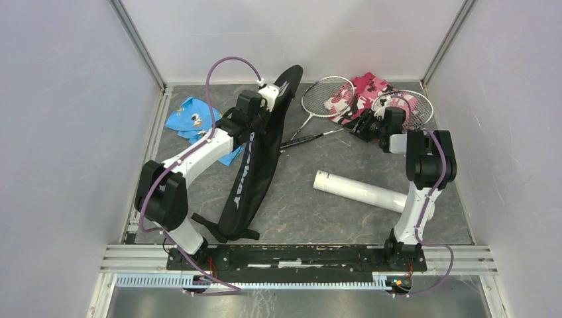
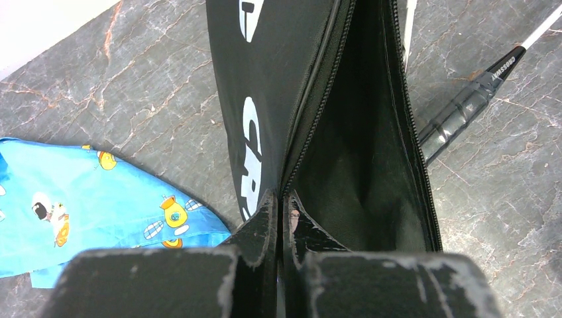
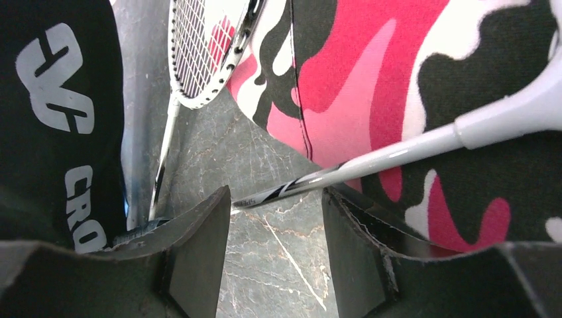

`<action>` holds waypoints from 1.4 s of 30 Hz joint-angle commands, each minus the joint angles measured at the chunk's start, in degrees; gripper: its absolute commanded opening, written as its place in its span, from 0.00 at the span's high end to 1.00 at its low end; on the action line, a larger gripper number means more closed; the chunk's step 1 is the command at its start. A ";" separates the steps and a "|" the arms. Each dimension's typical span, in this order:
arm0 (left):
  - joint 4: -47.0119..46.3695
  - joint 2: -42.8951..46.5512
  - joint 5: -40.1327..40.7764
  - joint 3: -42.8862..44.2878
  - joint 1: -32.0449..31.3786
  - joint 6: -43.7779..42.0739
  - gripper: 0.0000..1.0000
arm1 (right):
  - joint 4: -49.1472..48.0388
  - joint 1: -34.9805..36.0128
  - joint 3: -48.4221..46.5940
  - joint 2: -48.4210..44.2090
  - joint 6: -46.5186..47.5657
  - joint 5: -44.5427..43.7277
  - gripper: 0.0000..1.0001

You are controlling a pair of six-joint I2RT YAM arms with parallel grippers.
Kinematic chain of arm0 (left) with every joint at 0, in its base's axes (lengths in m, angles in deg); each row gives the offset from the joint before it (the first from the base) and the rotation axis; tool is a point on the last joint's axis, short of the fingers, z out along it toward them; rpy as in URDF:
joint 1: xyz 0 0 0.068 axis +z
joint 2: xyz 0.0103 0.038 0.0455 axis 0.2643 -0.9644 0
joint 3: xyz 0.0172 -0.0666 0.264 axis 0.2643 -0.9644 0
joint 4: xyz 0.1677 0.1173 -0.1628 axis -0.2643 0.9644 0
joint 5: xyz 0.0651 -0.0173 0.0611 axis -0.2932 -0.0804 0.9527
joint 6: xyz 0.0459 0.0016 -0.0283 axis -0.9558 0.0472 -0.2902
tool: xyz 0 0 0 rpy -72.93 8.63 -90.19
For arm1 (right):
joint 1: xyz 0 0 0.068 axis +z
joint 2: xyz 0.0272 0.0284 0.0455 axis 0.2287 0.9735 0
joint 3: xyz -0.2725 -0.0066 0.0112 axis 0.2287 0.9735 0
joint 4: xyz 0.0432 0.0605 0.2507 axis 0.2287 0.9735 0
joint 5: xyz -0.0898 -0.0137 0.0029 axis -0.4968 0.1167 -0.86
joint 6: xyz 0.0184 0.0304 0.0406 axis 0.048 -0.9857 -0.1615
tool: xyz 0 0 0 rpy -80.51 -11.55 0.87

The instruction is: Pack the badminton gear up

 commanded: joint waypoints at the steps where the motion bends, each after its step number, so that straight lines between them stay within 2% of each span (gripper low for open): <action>1: -3.15 2.59 -0.97 1.38 -0.10 1.45 0.98 | -4.82 -0.45 -3.05 1.97 -3.07 2.20 0.42; 9: -3.06 2.38 -1.13 1.54 -0.08 1.39 0.98 | -7.24 -0.88 -4.88 4.87 -6.08 4.32 0.51; 18: -3.05 2.29 -0.25 1.60 -0.04 0.94 0.98 | -9.53 -1.74 -4.03 3.78 -8.88 5.50 0.75; 23: -3.40 2.56 1.43 1.22 -0.01 0.45 0.98 | -10.70 -2.22 -3.22 1.44 -10.84 6.28 0.85; 35: -3.67 3.78 4.89 1.28 1.45 -1.48 0.98 | -15.88 -3.04 -1.19 -3.52 -17.89 10.26 1.00; 42: -4.41 4.23 6.45 1.19 2.51 -2.57 0.98 | -21.66 -3.19 0.08 -5.44 -23.57 12.55 1.00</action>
